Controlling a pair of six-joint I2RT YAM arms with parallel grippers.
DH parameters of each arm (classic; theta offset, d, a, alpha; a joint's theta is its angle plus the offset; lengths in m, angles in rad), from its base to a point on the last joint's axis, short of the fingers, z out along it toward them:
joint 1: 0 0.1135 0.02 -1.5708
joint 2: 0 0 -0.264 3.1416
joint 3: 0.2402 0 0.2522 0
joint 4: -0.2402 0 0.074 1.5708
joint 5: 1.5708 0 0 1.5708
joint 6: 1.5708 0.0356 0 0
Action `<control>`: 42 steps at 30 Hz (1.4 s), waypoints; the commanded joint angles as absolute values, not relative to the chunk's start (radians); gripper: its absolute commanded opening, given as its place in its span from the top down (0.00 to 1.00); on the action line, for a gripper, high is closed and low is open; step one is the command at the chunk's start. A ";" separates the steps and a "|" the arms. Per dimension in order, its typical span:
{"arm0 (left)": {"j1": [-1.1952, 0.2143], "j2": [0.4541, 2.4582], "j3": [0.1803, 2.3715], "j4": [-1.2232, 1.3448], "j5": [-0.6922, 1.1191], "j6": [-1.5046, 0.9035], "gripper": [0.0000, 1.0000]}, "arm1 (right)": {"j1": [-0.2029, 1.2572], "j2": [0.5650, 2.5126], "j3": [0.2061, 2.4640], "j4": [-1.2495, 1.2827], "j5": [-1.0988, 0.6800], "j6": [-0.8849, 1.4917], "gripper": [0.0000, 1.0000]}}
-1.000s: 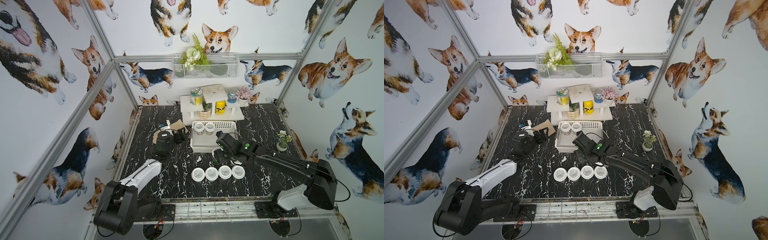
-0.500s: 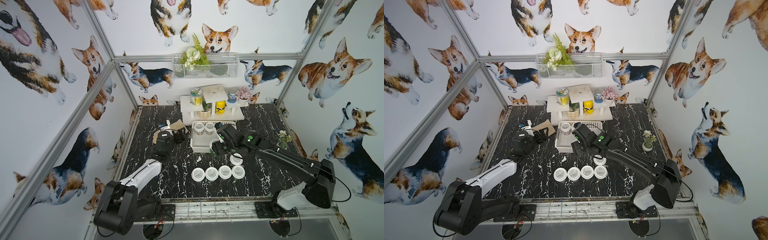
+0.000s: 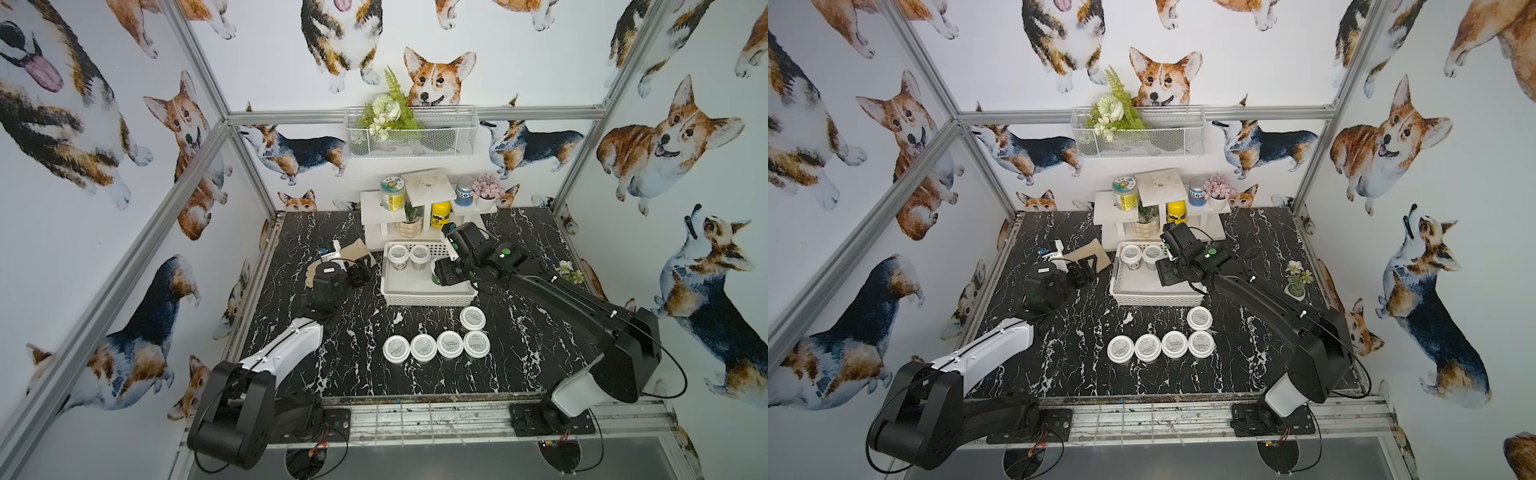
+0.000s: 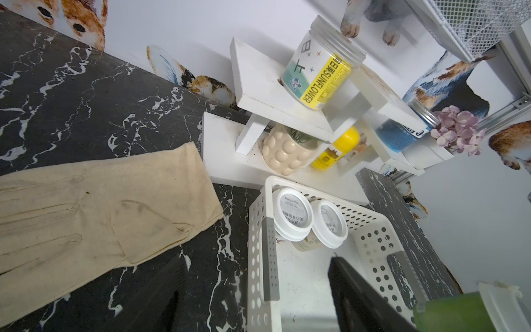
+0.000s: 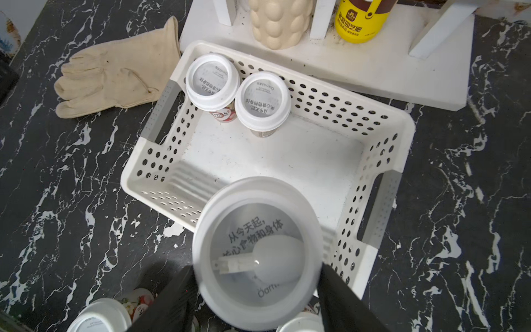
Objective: Put the yogurt in the basket
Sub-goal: Place the yogurt in the basket.
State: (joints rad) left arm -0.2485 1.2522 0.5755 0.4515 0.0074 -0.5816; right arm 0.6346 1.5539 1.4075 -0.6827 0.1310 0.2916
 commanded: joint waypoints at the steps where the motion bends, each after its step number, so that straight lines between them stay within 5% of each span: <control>1: -0.247 1.255 0.582 0.475 0.020 -0.577 0.17 | 0.606 1.579 1.394 -0.609 0.147 0.257 0.30; 42: -0.248 1.259 0.584 0.478 0.026 -0.572 0.17 | 0.463 1.991 1.519 -0.357 0.157 0.192 0.31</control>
State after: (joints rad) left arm -0.2485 1.2575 0.5766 0.4515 0.0223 -0.5816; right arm 0.4679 1.9816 1.5085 -0.3714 0.1577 0.2008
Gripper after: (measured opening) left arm 0.826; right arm 0.691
